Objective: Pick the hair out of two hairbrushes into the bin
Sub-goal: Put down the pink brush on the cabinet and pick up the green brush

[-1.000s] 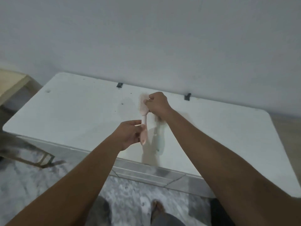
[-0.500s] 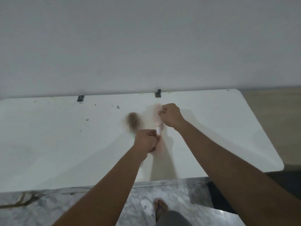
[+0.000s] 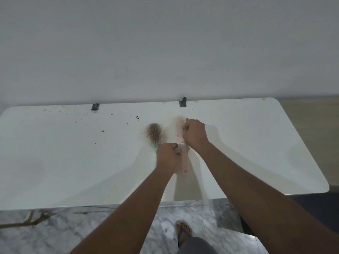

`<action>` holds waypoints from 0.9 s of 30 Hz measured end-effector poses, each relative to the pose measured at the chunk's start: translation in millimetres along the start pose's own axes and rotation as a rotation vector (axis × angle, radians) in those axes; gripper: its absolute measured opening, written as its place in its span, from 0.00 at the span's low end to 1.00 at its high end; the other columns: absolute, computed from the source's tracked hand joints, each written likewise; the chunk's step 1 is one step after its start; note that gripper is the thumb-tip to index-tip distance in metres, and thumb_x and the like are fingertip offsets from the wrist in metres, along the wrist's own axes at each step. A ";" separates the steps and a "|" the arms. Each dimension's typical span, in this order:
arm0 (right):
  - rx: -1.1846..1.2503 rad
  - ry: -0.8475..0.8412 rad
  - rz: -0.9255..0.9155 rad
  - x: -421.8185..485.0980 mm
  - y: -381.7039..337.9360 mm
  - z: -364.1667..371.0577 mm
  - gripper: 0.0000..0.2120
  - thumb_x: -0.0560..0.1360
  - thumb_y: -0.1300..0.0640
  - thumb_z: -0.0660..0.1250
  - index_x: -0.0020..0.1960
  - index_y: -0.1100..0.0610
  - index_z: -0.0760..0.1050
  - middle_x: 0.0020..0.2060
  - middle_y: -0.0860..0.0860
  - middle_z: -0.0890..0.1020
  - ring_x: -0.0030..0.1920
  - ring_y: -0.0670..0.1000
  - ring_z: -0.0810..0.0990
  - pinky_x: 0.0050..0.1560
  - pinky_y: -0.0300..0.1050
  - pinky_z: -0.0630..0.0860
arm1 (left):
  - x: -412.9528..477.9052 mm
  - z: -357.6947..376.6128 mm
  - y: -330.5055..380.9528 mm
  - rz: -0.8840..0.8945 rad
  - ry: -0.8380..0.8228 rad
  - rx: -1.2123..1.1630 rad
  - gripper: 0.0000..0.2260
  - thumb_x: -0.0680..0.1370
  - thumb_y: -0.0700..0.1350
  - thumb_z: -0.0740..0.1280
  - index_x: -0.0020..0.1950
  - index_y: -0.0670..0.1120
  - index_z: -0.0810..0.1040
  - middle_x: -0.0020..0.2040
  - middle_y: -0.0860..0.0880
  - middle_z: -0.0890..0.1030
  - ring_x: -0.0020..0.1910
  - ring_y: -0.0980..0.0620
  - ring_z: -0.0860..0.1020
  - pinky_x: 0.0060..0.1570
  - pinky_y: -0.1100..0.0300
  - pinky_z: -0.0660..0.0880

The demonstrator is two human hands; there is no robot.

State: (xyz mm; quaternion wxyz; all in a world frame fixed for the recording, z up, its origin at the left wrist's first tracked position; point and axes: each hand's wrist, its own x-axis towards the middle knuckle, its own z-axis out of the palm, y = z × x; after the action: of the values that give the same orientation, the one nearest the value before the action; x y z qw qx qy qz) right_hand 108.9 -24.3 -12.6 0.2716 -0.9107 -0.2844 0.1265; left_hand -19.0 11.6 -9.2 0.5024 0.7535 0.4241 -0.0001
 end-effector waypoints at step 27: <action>0.152 -0.154 -0.083 -17.0 -57.1 29.6 0.19 0.77 0.49 0.68 0.62 0.61 0.77 0.56 0.55 0.82 0.59 0.57 0.80 0.59 0.45 0.75 | -17.6 -78.5 -33.4 -0.200 0.189 -0.290 0.20 0.73 0.47 0.74 0.63 0.44 0.77 0.49 0.50 0.81 0.44 0.51 0.80 0.47 0.52 0.82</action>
State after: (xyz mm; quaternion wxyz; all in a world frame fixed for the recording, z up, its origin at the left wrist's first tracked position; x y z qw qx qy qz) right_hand 58.1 17.7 -3.2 0.3220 -0.8626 -0.3315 0.2060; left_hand -85.1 64.3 12.0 0.5612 0.6238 0.5378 0.0818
